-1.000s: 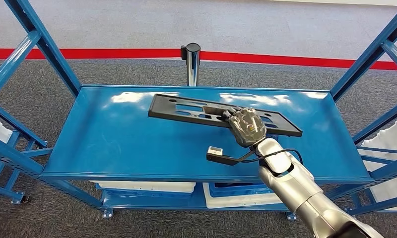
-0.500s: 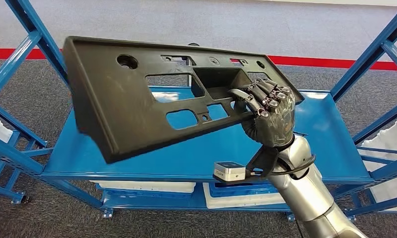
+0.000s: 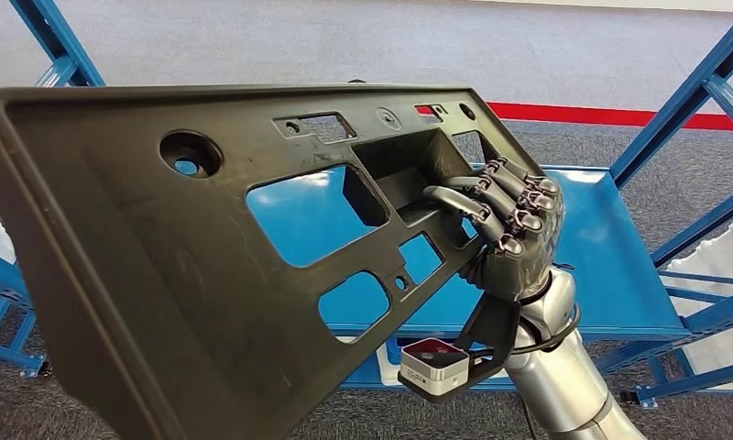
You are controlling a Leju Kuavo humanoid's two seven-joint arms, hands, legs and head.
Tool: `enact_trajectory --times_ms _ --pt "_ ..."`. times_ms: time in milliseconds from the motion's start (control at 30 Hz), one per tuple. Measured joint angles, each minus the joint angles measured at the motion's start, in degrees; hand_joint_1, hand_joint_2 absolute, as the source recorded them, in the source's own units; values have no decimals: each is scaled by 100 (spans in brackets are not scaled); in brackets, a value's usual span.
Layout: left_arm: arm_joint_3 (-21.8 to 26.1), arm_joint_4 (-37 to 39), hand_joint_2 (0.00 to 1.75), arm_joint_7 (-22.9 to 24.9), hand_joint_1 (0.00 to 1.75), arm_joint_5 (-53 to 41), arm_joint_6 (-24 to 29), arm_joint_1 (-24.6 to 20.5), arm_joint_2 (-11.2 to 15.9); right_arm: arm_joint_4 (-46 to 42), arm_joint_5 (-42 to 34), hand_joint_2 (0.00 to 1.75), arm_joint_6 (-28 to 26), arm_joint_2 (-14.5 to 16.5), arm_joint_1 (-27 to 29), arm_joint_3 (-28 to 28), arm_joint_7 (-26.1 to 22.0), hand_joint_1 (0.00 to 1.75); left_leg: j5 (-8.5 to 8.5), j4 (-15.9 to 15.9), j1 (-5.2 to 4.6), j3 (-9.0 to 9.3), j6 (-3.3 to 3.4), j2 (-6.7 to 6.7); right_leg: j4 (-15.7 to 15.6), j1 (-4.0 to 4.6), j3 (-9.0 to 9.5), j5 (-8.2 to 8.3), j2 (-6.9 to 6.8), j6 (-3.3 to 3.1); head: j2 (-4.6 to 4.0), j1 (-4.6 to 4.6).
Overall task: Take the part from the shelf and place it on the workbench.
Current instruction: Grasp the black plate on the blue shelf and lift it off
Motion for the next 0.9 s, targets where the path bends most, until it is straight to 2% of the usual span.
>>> enact_trajectory --times_ms 167,367,533,667,800,867,900 --pt "5 0 175 234 0 -210 -5 -7 40 -29 -83 175 1 33 -18 24 -26 175 0 0 0 0 0 0 0 0 -1 0 0 0 0 -4" --pt "-46 -2 175 1272 0 -394 141 -105 25 -69 -234 175 3 37 45 79 93 175 0 0 0 1 0 1 0 0 1 0 0 0 0 -2" --pt "-68 -4 175 1476 0 -504 77 -108 26 -74 -713 175 73 -71 97 212 370 175 0 0 0 1 0 0 0 0 1 0 0 0 0 -1" --pt "-91 -4 175 1549 0 -586 44 -106 32 -74 -938 175 38 -183 207 314 382 175 -2 1 -2 -1 1 0 -2 -1 3 1 0 1 0 2" --pt "-93 -4 175 1610 0 -618 15 -102 98 -76 -1221 175 10 -207 366 371 237 175 -19 -5 -41 1 54 -13 -25 -34 29 13 -9 42 0 -27" --pt "-94 -4 175 1654 0 -634 18 -103 128 -77 -1316 175 9 -208 441 385 162 175 19 -63 -7 35 86 -26 88 -44 -1 -105 108 47 0 -27" --pt "-93 -4 175 1679 0 -641 19 -103 146 -77 -1346 175 8 -209 481 388 136 175 38 -88 15 49 103 -31 286 -47 -78 -255 207 47 0 -5"
